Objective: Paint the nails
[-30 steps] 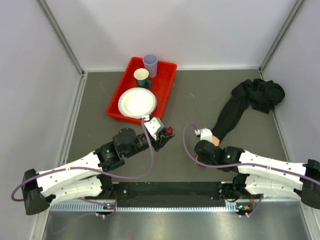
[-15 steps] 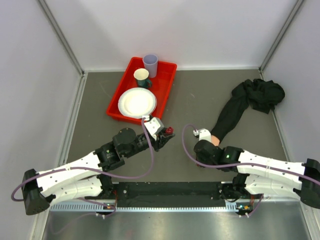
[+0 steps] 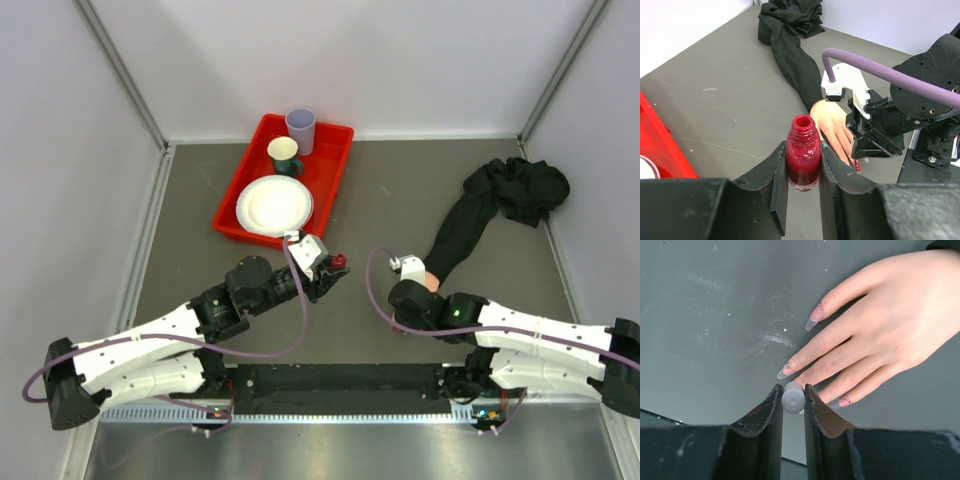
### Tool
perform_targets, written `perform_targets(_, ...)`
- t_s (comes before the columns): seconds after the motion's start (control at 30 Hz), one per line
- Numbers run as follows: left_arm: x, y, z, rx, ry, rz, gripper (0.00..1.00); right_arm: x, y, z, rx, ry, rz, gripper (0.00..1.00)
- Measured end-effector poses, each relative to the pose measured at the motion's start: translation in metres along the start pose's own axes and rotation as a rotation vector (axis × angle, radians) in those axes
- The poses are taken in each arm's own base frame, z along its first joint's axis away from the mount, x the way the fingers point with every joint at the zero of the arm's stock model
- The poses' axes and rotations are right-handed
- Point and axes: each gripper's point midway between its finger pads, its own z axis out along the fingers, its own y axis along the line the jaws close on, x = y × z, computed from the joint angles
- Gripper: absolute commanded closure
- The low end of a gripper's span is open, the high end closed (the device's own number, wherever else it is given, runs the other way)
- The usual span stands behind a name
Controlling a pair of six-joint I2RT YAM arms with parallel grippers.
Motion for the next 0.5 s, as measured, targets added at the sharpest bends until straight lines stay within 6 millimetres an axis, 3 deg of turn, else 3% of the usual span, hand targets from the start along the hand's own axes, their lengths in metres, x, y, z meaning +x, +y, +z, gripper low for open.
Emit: perform_targets(0.5, 0.0, 0.0, 0.0, 0.0, 0.0, 0.0, 1.0, -0.0001, -0.0032, -0.0024, 0.01, -0.004, 0.011, 1.0)
